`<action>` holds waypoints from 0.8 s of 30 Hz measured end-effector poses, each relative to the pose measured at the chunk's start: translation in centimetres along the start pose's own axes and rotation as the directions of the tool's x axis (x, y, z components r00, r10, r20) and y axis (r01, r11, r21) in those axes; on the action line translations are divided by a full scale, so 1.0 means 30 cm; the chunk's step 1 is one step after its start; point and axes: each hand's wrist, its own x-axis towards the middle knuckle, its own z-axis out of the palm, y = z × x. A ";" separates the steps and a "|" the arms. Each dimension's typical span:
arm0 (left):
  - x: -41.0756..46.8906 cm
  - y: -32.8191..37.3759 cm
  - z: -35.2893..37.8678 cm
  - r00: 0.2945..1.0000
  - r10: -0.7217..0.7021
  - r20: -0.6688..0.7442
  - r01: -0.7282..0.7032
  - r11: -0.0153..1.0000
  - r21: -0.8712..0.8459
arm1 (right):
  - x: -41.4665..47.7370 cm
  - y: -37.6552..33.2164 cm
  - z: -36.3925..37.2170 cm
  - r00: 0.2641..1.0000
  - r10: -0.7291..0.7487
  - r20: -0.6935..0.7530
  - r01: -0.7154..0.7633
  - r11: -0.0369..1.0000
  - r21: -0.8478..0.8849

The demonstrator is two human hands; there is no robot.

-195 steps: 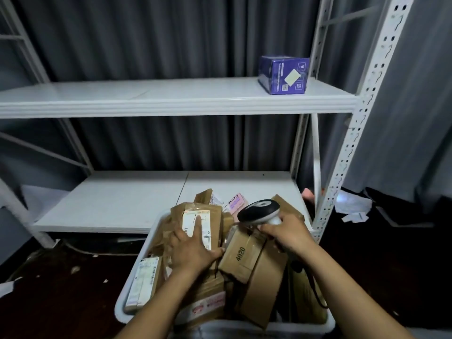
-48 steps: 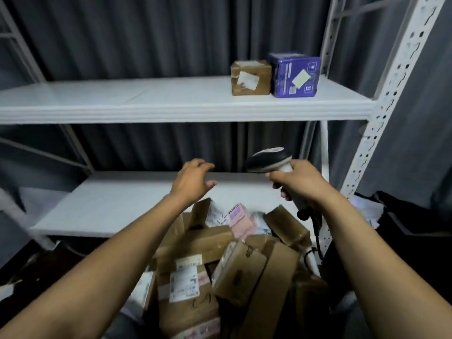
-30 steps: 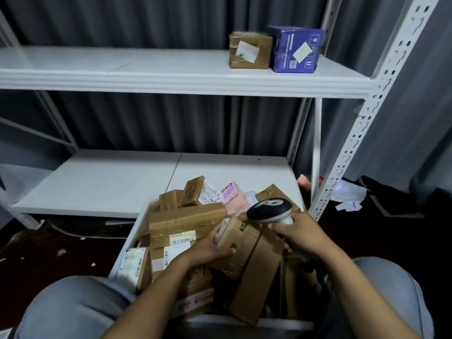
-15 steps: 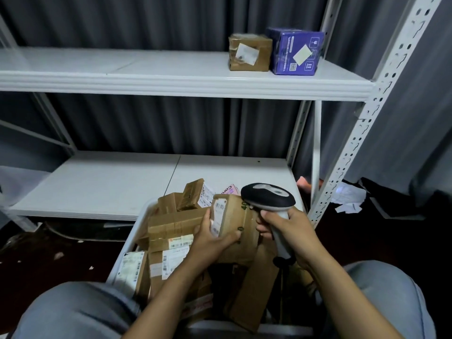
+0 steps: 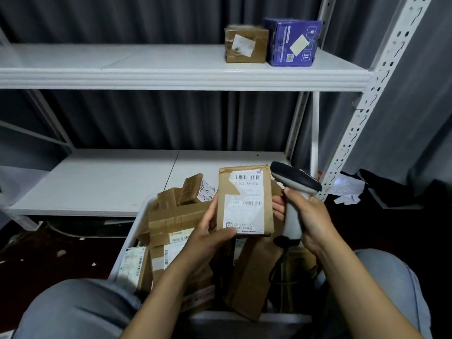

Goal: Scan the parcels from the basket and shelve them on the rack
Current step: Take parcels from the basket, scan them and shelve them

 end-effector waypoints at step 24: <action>0.039 0.018 -0.069 0.803 0.341 -0.489 -0.163 0.914 0.371 | -0.095 -0.164 -0.001 0.975 0.080 0.209 0.035 0.867 -0.498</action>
